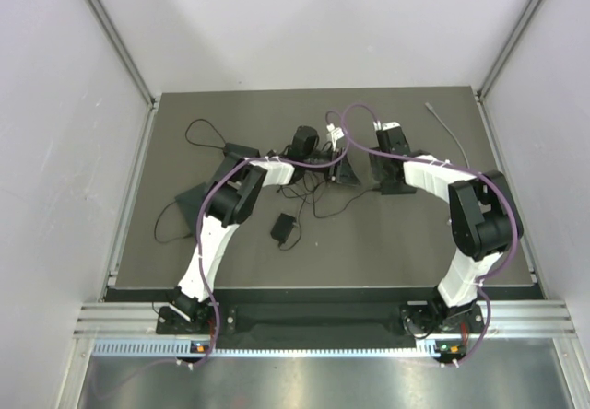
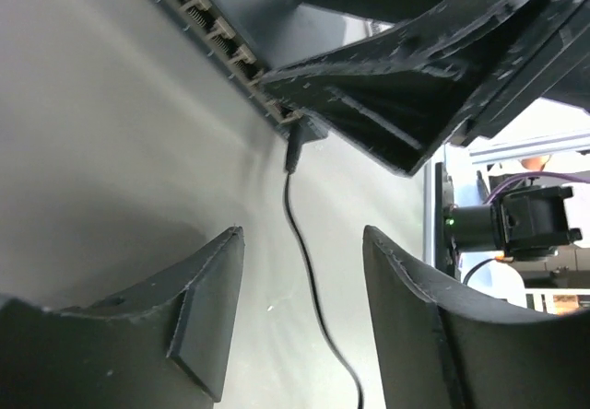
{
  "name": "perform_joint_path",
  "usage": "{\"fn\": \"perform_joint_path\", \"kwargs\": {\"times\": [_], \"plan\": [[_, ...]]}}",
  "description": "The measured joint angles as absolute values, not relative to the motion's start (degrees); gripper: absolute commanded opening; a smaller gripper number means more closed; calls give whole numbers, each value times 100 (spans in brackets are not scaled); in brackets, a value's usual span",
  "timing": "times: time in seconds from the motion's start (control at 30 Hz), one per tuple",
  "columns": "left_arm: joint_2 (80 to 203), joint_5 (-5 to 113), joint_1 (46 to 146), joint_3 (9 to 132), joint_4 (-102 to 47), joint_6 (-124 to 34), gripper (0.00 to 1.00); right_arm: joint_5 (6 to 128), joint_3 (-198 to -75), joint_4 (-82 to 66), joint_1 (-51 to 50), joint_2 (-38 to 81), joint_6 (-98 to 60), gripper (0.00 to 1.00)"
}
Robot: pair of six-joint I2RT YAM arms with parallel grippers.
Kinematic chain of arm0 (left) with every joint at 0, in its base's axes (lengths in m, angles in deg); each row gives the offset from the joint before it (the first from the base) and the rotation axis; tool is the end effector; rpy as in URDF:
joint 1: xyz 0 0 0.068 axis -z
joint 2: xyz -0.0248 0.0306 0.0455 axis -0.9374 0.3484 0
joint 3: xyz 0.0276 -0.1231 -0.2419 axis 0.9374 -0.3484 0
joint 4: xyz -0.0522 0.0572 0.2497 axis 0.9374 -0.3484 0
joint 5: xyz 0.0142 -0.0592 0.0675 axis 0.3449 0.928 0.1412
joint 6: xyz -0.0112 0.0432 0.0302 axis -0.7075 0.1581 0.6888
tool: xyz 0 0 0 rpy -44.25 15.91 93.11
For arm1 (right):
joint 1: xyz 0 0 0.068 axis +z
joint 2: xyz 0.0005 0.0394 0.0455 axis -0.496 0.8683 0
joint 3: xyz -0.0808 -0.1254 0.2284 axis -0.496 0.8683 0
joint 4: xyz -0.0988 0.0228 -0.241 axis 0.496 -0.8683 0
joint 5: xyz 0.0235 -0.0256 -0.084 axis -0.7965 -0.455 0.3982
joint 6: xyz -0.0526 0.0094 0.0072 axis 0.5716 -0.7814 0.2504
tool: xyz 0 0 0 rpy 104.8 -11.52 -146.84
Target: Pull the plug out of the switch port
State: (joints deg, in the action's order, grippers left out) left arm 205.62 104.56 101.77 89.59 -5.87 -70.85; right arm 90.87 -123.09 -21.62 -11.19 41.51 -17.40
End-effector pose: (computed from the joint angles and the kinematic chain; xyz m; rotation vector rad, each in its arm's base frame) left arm 0.4186 -0.2989 0.1072 0.6692 2.1226 -1.7417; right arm 0.3484 0.1061 0.1764 -0.1712 2.4528 -0.1877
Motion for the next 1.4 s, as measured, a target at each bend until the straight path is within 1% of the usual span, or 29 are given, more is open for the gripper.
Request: {"fn": "perform_joint_path", "kwargs": {"times": [0.13, 0.3, 0.53, 0.63, 0.7, 0.87, 0.9, 1.0, 1.03, 1.17, 1.3, 1.4], "plan": [[20617, 10476, 10278, 9169, -677, -7033, 60, 9041, -12309, -2153, -1135, 4146, -1733, 61], [20844, 10323, 10551, 9785, -1278, -6626, 57, 8949, -12309, -2131, -1170, 4133, -1735, 61], [20938, 10190, 10724, 9892, -1523, -6462, 57, 8860, -12300, -2065, -1207, 4129, -1738, 60], [20940, 10135, 10726, 9929, -1604, -6392, 49, 8807, -12300, -2041, -1231, 4129, -1740, 60], [20940, 10109, 10728, 9936, -1709, -6336, 41, 8794, -12300, -2028, -1235, 4129, -1740, 60], [20943, 10139, 10730, 9969, -2054, -6128, 30, 8777, -12300, -2024, -1242, 4129, -1740, 60], [20943, 10159, 10728, 9980, -2115, -6104, 23, 8775, -12300, -2026, -1242, 4129, -1740, 59], [21039, 10211, 10715, 10087, -2196, -6080, 15, 8772, -12300, -2024, -1242, 4129, -1738, 59], [21111, 10273, 10698, 10148, -2207, -6119, 0, 8772, -12300, -2024, -1242, 4129, -1740, 59], [21205, 10362, 10678, 10288, -2284, -6229, 0, 8766, -12300, -2022, -1253, 4129, -1740, 58], [21218, 10345, 10671, 10312, -2318, -6331, 0, 8781, -12300, -2022, -1261, 4129, -1742, 55], [21218, 10325, 10630, 10299, -2303, -6403, 0, 8799, -12300, -2017, -1261, 4129, -1742, 55]]}}
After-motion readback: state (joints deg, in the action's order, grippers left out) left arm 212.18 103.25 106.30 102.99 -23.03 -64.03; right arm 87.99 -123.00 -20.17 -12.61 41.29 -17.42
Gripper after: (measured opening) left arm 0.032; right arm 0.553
